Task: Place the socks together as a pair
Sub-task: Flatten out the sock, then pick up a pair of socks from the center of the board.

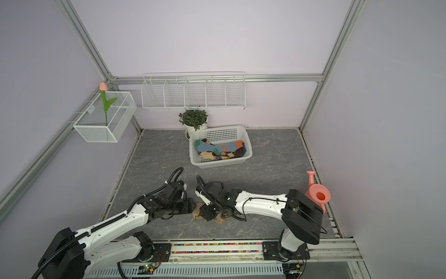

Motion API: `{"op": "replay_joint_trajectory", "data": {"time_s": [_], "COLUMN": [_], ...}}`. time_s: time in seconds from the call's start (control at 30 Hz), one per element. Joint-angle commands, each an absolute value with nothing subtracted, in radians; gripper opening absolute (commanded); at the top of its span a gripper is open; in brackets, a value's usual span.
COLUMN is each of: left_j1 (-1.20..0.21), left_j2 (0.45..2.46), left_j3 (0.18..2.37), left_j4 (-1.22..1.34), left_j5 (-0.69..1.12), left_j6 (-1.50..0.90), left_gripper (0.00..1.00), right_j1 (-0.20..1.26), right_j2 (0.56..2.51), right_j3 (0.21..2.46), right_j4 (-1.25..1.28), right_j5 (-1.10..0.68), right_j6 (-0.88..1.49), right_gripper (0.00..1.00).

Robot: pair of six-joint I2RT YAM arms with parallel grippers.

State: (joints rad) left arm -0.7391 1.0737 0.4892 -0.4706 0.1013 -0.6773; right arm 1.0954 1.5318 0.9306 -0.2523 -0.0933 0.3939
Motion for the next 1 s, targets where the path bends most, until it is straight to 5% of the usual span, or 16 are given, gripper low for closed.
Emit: {"op": "replay_joint_trajectory", "data": {"time_s": [0.0,0.27,0.43,0.7,0.97], "left_j1": [-0.751,-0.802,-0.826,-0.827,-0.833], "left_j2": [1.089,1.155,1.183,1.166,1.211], "left_j3": [0.470,0.452,0.456,0.451,0.450], "left_j4": [-0.428,-0.345,-0.339,-0.338,-0.289], "left_j5": [0.114,0.122,0.120,0.117,0.123], "left_j6": [-0.708,-0.731,-0.735,-0.735,-0.727], "left_gripper": [0.66,0.60,0.41,0.12,0.00], "right_j1": [1.033,0.747,0.563,0.532,0.583], "right_j2": [1.430,1.232,1.191,1.301,1.309], "right_j3": [0.885,0.726,0.645,0.591,0.558], "right_j4": [-0.316,-0.421,-0.455,-0.462,-0.472], "right_j5": [-0.031,-0.056,-0.091,-0.115,-0.098], "right_j6": [0.406,0.408,0.391,0.412,0.448], "right_gripper": [0.53,0.56,0.57,0.60,0.51]}}
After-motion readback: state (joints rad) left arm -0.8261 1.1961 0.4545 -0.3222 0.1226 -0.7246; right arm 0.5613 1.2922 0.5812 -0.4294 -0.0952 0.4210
